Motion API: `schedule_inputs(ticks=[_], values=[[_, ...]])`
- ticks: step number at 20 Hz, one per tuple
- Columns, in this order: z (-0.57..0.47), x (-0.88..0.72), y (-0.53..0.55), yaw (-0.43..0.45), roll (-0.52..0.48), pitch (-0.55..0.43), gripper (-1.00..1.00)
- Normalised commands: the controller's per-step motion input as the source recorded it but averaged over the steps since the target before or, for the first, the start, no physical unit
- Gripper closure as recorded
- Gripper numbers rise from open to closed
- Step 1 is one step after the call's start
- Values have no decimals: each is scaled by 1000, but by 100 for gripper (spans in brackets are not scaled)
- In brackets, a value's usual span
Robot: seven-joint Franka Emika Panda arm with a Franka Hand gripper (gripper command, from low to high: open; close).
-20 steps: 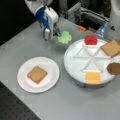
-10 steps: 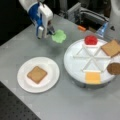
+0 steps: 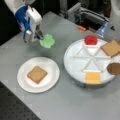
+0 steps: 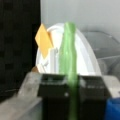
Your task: Ingredient selection for cheeseburger or sandwich
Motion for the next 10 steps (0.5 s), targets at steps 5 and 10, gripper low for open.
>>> schedule_inputs(ticks=[5,10], values=[[-161,691,-360,249,-140,159,100],[-56,381,-180,129,-307,172,100]])
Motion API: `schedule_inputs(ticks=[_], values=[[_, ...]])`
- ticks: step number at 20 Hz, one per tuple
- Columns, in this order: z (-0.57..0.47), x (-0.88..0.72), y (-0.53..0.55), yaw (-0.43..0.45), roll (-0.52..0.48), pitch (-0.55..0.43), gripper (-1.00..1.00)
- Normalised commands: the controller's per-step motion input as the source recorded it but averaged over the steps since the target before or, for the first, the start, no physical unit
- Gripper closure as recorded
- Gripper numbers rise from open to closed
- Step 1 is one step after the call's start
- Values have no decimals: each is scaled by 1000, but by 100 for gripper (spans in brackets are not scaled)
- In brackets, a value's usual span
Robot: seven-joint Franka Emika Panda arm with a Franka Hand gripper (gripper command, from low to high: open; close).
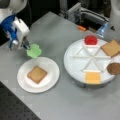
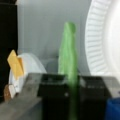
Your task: Ingredient selection for cheeseburger or sandwich
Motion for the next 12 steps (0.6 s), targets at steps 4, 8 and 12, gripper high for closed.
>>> schedule_inputs(ticks=[4,8,12], values=[[22,264,45,78,-425,170,100],[75,220,205,42,-417,167,100],[74,180,273,7,-356,156,100]])
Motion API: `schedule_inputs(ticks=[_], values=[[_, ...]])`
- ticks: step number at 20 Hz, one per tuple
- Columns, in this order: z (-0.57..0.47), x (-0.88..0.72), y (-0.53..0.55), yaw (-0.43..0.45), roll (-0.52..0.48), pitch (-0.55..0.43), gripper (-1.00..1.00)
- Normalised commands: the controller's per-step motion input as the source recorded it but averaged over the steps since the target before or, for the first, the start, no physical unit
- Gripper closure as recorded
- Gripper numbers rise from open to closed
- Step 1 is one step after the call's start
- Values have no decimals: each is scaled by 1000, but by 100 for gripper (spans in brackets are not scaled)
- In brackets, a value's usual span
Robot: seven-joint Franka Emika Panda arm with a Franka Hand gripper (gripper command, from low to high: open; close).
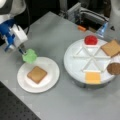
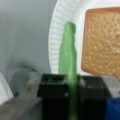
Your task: Ingredient selection for cheeseburger or sandwich
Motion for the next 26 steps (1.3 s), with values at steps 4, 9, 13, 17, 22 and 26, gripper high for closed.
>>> schedule_inputs(ticks=[4,9,13,17,22,26], values=[[-5,162,236,31,-278,98,100],[-114,126,122,59,-234,68,100],[-145,88,37,70,-208,67,100],[-160,53,-18,92,-175,62,100],[-136,21,-32,114,-153,36,100],[-107,-4,-1,112,-134,-9,100]])
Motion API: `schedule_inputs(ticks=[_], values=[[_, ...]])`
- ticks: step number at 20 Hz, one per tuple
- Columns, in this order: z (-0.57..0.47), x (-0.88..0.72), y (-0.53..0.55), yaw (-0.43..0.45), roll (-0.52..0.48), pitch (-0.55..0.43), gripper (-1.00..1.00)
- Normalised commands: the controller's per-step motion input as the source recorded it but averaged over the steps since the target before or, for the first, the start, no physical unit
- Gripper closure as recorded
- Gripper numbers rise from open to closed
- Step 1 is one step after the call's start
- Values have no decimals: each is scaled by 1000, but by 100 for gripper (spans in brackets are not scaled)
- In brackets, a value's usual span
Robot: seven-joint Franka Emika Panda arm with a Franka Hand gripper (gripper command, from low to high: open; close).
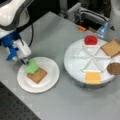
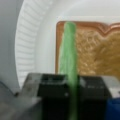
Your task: Ingredient selection for cheeseburger or sandwich
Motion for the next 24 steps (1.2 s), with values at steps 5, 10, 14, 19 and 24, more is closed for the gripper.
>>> schedule_inputs(ticks=[5,10,14,19,24], values=[[-146,-29,38,108,-129,-50,100],[-159,-32,68,99,-109,-82,100],[-78,-18,83,74,-108,-89,100],[-41,0,118,60,-113,-92,100],[-54,-7,132,48,-129,-93,100]])
